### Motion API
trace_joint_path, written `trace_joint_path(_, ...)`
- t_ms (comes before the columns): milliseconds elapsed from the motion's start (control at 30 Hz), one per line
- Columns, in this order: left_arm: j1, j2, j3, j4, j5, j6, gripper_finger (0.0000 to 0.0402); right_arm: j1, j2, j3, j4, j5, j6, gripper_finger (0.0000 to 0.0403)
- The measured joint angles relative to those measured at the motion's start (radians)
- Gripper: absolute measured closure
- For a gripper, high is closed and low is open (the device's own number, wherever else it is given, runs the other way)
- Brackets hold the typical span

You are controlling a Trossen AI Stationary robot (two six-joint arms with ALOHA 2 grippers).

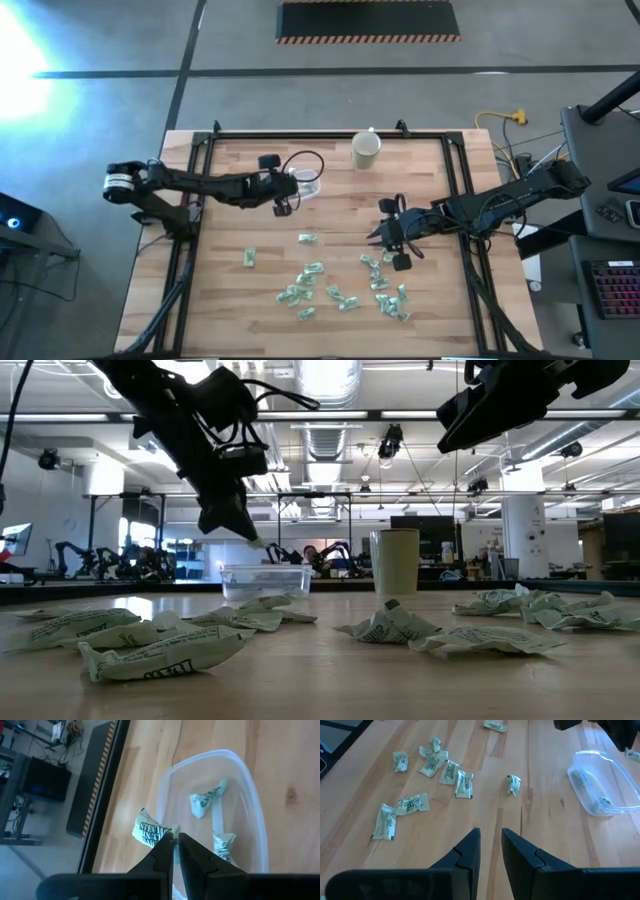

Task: Pick and place Stevia / Truvia into bins
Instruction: Put the stevia packet into the transparent container

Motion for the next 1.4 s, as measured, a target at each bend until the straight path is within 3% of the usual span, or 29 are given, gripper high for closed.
trace_joint_path(200, 0.002, 0.0, 0.0, 0.0, 0.03, 0.059, 0.0389, 0.0, 0.0, 0.0, 0.0, 0.0, 0.024, 0.0335)
trace_joint_path(467, 0.002, 0.0, 0.0, 0.004, 0.033, 0.076, 0.0335, 0.0, 0.0, -0.008, 0.001, 0.002, 0.057, 0.0335)
trace_joint_path(800, -0.007, -0.006, 0.005, -0.001, 0.033, 0.018, 0.0315, -0.001, 0.0, -0.05, -0.169, 0.249, 0.218, 0.0335)
trace_joint_path(1000, -0.014, -0.007, 0.001, -0.003, 0.033, -0.057, 0.0315, -0.001, 0.0, -0.084, -0.217, 0.266, 0.308, 0.0335)
trace_joint_path(1167, -0.036, -0.009, 0.0, -0.004, 0.033, -0.056, 0.0315, -0.008, 0.0, -0.131, -0.226, 0.355, 0.361, 0.0332)
trace_joint_path(1400, -0.069, -0.02, 0.012, -0.006, 0.033, -0.056, 0.0315, -0.072, 0.0, -0.173, -0.246, 0.358, 0.432, 0.0298)
